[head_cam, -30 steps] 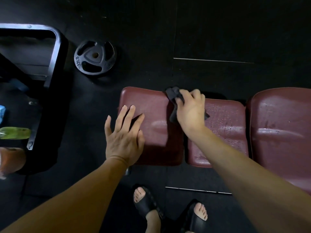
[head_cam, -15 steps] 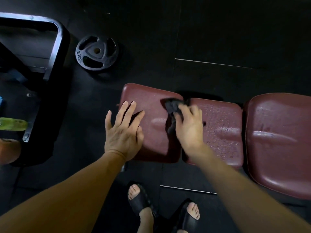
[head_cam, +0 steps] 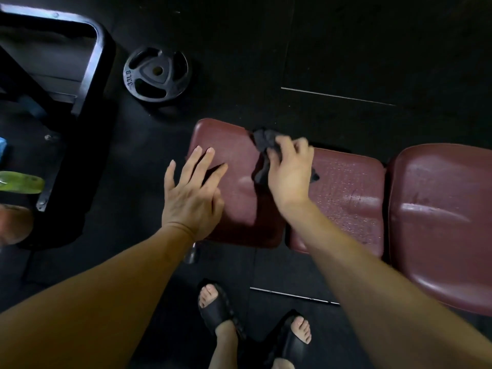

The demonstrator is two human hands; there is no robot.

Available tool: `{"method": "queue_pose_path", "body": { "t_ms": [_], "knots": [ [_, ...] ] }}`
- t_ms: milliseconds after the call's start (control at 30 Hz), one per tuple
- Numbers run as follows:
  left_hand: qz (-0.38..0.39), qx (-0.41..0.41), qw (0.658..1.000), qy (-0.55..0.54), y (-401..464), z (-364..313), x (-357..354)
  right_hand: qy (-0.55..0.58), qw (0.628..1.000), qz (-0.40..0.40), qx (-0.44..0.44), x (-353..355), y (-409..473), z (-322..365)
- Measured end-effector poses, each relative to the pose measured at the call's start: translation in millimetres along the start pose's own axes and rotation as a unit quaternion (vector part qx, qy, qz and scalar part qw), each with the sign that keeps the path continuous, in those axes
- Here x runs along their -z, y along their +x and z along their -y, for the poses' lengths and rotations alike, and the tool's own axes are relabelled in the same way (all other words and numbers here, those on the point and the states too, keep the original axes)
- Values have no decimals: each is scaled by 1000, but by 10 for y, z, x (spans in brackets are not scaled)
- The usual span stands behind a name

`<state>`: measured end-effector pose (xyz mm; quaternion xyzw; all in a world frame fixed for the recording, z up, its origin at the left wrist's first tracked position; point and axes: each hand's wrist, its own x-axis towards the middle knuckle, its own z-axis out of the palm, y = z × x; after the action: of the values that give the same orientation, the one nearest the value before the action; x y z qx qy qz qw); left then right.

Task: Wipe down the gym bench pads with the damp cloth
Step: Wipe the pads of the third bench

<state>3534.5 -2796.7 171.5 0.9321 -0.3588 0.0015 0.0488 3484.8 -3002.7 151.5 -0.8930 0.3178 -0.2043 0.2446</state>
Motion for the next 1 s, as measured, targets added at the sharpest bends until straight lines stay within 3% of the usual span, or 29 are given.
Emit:
{"method": "queue_pose_path", "body": {
  "t_ms": [200,300,433,500,800,1000],
  "knots": [
    [-30,-1,999,11,-16,-32,-14,65,989,108,81,443,-1293,-134],
    [-29,0,1000,9,-4,-19,-26,70,986,116,96,434,-999,-186],
    [-19,-1,1000,7,-13,-7,-14,39,998,17,47,199,-25,-138],
    [-6,-5,1000,8,-5,3,-1,33,999,26,24,74,207,-81],
    [-22,-4,1000,-1,-16,-9,2,68,986,118,92,313,-996,-136],
    [40,3,999,17,-1,-34,87,88,970,192,117,607,-1323,-252]
  ]
}}
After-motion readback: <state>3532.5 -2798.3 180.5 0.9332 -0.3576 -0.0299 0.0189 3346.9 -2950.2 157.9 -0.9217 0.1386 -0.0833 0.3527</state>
